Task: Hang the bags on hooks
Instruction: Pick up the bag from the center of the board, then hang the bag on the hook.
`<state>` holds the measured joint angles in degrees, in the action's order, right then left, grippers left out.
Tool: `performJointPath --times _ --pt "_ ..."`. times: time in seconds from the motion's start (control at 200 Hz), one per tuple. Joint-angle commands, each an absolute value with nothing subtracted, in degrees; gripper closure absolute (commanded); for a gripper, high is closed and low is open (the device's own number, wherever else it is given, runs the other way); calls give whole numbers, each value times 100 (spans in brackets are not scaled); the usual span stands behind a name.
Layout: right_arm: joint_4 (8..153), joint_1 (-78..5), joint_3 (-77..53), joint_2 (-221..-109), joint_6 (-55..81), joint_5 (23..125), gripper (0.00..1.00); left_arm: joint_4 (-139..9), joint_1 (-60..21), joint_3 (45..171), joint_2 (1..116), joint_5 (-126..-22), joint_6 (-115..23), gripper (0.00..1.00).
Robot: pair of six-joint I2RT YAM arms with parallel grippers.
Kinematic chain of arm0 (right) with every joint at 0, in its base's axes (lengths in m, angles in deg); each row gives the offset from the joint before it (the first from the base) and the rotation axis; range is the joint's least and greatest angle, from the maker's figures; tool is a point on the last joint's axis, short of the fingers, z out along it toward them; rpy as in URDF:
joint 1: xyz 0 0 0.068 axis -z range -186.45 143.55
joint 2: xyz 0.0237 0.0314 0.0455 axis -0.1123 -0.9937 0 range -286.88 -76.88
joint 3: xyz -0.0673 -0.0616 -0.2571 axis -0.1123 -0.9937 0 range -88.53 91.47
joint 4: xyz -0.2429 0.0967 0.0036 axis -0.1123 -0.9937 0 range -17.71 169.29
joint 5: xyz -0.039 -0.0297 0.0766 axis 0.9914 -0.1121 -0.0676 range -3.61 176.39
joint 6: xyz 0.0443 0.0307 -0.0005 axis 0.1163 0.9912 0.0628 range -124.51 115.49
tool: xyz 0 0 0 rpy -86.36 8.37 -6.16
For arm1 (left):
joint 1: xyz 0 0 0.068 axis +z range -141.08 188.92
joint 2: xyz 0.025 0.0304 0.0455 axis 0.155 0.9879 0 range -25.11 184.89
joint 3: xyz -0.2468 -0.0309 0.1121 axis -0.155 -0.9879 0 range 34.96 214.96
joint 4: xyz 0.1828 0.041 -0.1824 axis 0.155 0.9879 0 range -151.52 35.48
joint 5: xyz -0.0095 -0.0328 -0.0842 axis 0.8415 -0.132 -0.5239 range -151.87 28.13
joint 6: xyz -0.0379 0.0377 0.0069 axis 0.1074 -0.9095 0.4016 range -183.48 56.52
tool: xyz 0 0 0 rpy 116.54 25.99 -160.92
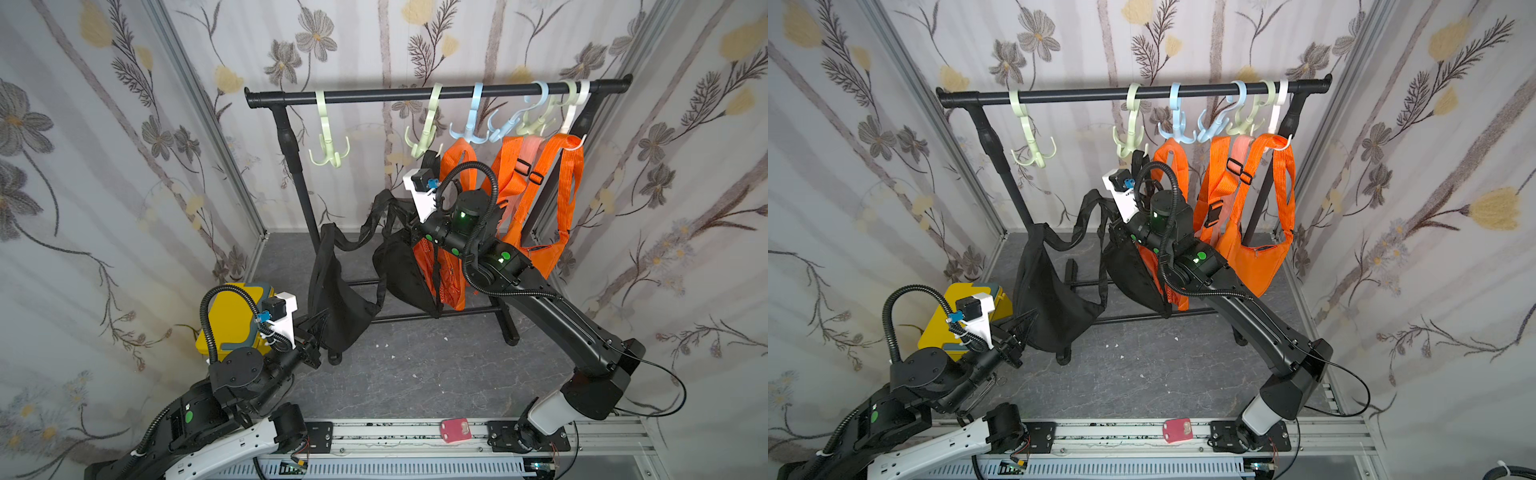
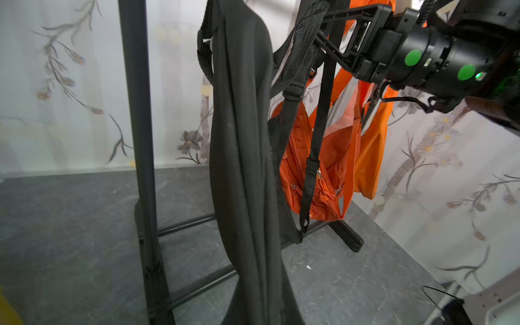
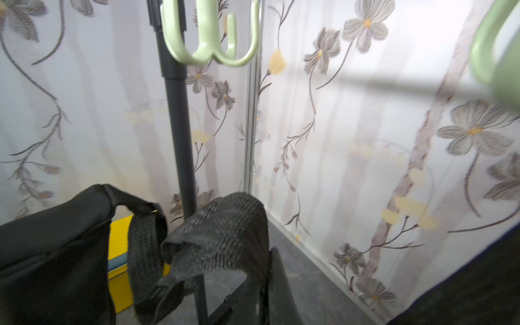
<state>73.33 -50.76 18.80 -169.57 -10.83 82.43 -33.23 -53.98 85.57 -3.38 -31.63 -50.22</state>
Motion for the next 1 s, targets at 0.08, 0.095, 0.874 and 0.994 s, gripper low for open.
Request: performJointPath --times 0.08,0.095,0.874,0.994 --pt "6915 -5228 3205 -17527 -2011 9072 100 -4704 -5383 8082 -585 -2150 -6369 100" --pt "6922 -5259 3281 -17576 -2086 9146 100 -4776 -5384 8031 -599 -2102 -6448 100" --pt "7458 -6151 5451 -18848 -3728 9467 100 -6739 -5384 7982 -781 -3117 -7541 100" --pt "7622 -6156 5447 -18926 -3848 9660 100 -6713 -5383 8171 -642 -3238 -7400 100"
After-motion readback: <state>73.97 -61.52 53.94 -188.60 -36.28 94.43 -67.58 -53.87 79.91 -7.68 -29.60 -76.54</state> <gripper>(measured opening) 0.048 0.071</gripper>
